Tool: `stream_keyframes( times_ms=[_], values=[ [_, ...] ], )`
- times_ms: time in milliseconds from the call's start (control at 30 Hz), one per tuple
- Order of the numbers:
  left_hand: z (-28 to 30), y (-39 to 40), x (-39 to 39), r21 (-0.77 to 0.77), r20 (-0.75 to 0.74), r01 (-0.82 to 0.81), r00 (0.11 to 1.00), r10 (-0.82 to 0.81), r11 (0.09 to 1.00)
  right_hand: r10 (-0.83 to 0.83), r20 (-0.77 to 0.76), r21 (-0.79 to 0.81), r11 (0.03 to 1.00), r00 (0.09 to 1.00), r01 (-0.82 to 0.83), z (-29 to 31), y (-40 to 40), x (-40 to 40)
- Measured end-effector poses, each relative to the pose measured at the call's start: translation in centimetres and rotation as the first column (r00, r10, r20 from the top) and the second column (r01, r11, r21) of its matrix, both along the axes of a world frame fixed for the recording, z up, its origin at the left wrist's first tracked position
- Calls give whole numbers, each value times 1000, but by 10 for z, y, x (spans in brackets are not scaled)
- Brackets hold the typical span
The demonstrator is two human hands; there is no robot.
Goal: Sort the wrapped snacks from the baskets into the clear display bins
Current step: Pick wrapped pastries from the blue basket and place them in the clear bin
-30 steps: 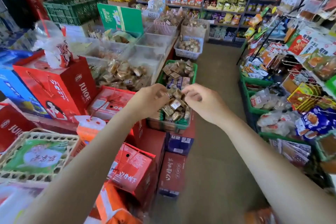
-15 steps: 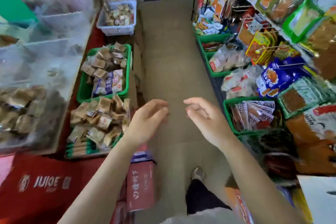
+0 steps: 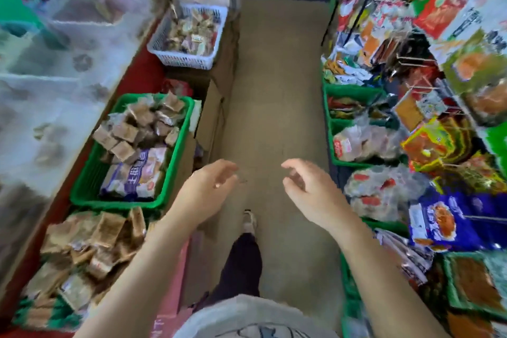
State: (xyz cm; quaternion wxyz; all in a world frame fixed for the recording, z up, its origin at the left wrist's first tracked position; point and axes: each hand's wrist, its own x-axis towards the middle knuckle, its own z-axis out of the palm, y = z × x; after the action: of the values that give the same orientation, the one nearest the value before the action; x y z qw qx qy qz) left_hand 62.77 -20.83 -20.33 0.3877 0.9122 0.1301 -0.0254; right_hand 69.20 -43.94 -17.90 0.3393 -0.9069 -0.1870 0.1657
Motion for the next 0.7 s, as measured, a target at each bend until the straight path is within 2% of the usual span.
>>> stream_keyframes(
  times_ms=[133, 267, 500, 600, 700],
  values=[
    [-28, 45, 100, 90, -35, -24, 999, 27, 996, 129, 35, -139, 983, 991, -123, -5, 49, 119],
    [-16, 77, 223, 114, -49, 1, 999, 4, 993, 163, 69, -194, 970, 984, -147, 14, 88, 236],
    [25, 98, 447, 124, 37, 101, 994, -107, 987, 58, 95, -137, 990, 994, -45, 24, 105, 415],
    [20, 103, 536, 109, 21, 157, 987, -160, 982, 9, 79, -94, 996, 997, -2, 10, 109, 504],
    [12, 115, 622, 95, 13, 146, 989, -148, 985, 13, 71, -20, 1000, 997, -11, -3, 125, 607]
  ],
)
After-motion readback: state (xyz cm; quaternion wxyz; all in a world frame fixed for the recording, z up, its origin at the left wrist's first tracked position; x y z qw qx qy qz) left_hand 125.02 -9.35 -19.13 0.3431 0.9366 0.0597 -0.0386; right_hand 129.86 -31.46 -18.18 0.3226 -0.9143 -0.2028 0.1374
